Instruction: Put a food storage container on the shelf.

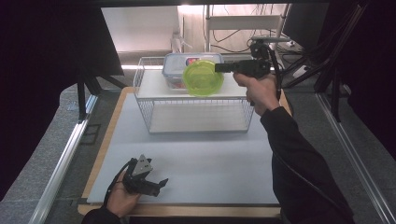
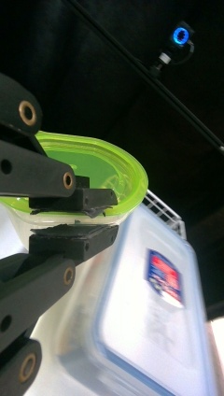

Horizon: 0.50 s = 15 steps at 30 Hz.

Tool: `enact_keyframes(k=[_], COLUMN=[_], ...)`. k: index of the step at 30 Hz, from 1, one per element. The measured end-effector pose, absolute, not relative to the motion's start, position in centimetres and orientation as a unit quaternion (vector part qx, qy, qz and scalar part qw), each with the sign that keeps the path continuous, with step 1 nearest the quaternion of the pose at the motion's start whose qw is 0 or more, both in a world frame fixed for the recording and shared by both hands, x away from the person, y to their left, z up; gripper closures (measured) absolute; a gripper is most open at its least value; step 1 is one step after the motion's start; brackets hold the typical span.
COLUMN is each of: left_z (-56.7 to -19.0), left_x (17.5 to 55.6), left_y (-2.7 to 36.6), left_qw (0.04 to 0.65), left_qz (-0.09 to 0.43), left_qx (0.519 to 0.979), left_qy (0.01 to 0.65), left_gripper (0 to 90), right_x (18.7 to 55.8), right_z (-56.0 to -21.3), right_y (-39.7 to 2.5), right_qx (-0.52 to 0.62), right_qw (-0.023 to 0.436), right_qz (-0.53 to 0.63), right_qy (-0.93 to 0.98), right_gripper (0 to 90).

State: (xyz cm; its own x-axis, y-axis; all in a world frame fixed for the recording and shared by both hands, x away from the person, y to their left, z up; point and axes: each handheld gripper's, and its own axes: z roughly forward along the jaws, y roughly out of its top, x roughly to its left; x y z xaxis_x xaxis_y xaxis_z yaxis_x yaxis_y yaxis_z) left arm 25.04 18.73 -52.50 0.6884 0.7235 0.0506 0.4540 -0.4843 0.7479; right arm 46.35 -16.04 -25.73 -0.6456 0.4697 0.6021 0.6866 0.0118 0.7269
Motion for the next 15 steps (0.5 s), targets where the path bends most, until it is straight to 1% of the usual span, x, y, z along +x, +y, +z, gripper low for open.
enact_keyframes(k=[6, 15], left_z=[-52.3, -52.3], left_x=[24.9, 24.9], left_y=[18.9, 18.9], left_qw=[0.379, 0.384], left_qz=[0.184, 0.177], left_qx=[0.837, 0.836], left_qy=[0.350, 0.350], left_gripper=[4.4, 4.5], right_x=[48.2, 50.8], right_z=[-24.4, -23.6], right_y=[-15.4, -13.6], right_qx=[-0.428, -0.456], right_qw=[0.076, 0.051], right_qz=[-0.577, -0.582], right_qy=[-0.692, -0.671], right_gripper=[82.1, 82.0])
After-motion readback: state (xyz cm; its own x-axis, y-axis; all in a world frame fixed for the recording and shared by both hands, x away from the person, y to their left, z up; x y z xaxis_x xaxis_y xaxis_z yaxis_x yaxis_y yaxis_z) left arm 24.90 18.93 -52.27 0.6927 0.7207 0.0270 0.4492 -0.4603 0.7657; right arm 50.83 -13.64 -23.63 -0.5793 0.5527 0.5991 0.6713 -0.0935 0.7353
